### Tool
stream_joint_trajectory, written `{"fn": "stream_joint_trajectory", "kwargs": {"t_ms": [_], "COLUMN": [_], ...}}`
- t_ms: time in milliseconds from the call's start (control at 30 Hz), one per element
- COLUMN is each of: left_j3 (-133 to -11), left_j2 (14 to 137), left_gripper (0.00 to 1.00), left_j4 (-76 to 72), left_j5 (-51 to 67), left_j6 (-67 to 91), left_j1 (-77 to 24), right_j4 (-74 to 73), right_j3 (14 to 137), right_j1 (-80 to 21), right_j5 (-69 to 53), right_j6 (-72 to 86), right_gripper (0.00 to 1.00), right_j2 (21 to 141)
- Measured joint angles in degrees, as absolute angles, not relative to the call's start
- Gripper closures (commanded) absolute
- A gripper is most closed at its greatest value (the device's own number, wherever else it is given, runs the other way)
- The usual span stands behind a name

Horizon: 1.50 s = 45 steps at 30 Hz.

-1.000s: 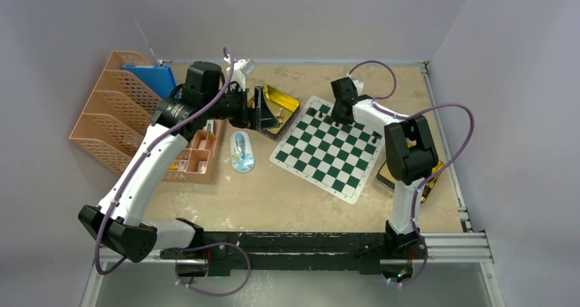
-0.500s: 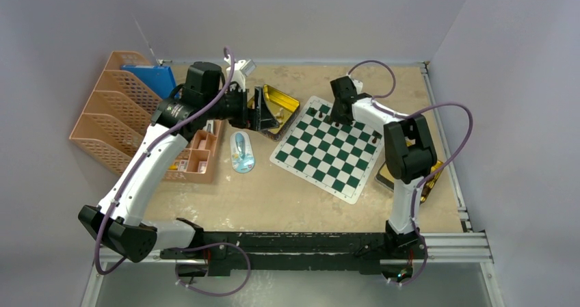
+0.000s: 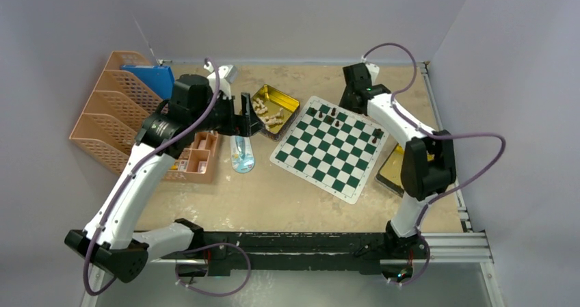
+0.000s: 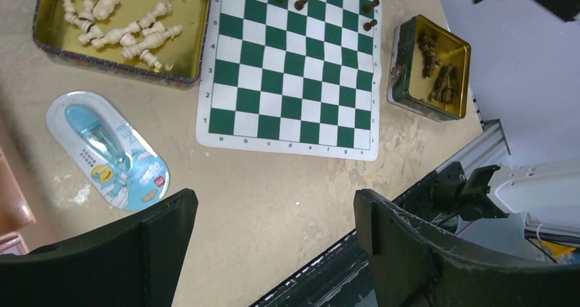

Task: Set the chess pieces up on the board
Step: Place the chess piece on the chessboard, then pick up the chess piece from the storage box.

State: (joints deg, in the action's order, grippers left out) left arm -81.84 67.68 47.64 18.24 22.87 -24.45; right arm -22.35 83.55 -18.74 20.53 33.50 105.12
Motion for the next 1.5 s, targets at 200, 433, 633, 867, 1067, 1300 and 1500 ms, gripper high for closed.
{"fn": "stream_joint_trajectory", "kwargs": {"t_ms": [200, 433, 633, 867, 1067, 1300, 1500], "left_j3": [-77.71, -74.63, -70.57, -70.54, -70.78, -72.27, -72.31], "left_j2": [63.7, 66.13, 65.98, 65.56, 64.27, 64.6, 65.08], "left_gripper": [0.15, 0.09, 0.1, 0.11, 0.12, 0.13, 0.14], "left_j4": [48.38, 50.39, 50.87, 52.73, 54.46, 55.24, 55.51], "left_j5": [16.53, 23.16, 26.92, 25.8, 23.4, 22.26, 22.09], "left_j6": [26.98, 26.2, 26.41, 26.41, 26.39, 26.37, 26.37], "left_j1": [-24.45, -24.45, -24.45, -24.45, -24.45, -24.45, -24.45], "right_j4": [-24.56, -28.58, -29.61, -28.1, -25.02, -21.45, -20.47], "right_j3": [79.11, 68.55, 61.3, 54.89, 52.64, 46.68, 44.12], "right_j1": [-14.5, -3.33, 7.09, 18.59, 20.62, 20.71, 21.04], "right_j5": [22.26, 23.57, 22.7, 18.48, 16.36, 13.72, 12.82], "right_j6": [35.16, 37.91, 40.03, 40.38, 42.78, 47.07, 49.21], "right_gripper": [0.65, 0.65, 0.66, 0.64, 0.62, 0.62, 0.61], "right_j2": [94.65, 82.08, 74.96, 74.26, 75.79, 75.75, 75.72]}}
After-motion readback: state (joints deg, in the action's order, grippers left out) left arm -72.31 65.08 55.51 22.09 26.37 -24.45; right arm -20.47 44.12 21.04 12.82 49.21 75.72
